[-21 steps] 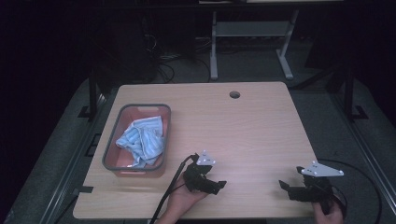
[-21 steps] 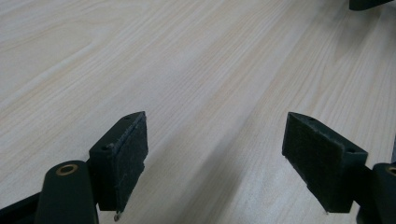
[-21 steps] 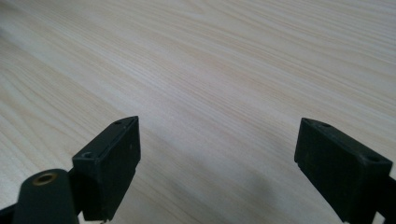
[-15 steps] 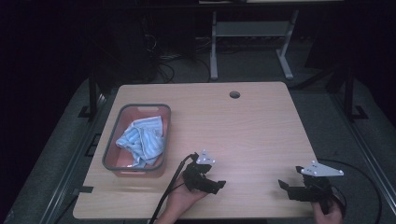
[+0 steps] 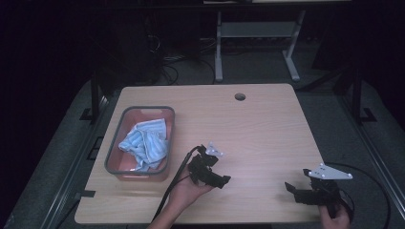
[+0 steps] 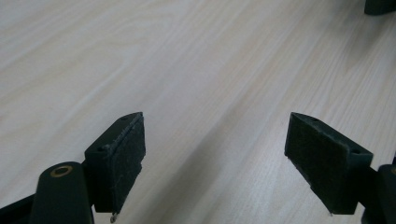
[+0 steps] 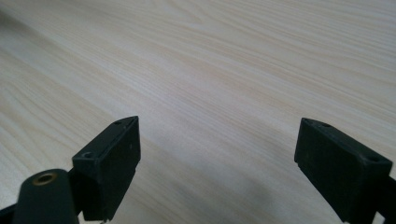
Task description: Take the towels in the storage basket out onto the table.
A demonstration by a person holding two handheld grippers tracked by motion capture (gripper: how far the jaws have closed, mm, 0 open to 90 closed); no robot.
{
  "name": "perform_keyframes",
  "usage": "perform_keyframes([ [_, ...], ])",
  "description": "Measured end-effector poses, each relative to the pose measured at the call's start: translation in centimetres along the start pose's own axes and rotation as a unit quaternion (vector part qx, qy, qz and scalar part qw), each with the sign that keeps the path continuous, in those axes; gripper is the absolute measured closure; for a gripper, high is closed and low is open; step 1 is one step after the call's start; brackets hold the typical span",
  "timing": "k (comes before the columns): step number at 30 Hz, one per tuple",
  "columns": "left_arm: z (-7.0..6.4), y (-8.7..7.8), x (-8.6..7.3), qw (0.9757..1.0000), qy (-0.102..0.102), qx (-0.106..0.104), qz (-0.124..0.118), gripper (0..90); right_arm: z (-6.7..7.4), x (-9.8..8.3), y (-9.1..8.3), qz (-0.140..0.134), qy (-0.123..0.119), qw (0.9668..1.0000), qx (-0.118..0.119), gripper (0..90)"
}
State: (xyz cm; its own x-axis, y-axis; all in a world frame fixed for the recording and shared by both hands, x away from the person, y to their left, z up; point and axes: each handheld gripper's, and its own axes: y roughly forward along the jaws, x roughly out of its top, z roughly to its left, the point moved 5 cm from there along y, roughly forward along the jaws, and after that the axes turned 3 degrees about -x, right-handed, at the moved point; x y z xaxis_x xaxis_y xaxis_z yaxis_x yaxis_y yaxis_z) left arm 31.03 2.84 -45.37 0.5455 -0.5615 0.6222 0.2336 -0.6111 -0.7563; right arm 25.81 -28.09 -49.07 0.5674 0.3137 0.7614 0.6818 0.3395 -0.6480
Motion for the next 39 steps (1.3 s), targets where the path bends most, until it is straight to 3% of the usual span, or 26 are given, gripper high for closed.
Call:
perform_keyframes([
  [6,0.8,-1.5,1.2,0.9999,0.013,0.006,0.006,22.5,0.1,0.1,0.2,0.001,-0.001,1.0000,-0.003,13.8],
  [14,2.2,-2.9,3.0,0.9998,0.007,0.014,0.013,22.3,0.5,0.1,0.1,0.000,-0.009,1.0000,-0.001,13.8],
  [22,4.2,-4.0,3.9,0.9993,-0.008,0.030,0.023,21.7,0.4,0.1,0.1,-0.001,-0.004,1.0000,0.000,13.8],
  [25,5.1,-4.5,3.9,0.9992,-0.022,0.027,0.020,22.0,0.5,0.1,0.2,0.001,-0.009,1.0000,0.002,13.8],
  [39,7.8,-7.6,4.3,0.9968,-0.048,0.063,0.012,21.5,0.8,0.2,0.4,0.002,-0.012,0.9999,0.004,13.8],
])
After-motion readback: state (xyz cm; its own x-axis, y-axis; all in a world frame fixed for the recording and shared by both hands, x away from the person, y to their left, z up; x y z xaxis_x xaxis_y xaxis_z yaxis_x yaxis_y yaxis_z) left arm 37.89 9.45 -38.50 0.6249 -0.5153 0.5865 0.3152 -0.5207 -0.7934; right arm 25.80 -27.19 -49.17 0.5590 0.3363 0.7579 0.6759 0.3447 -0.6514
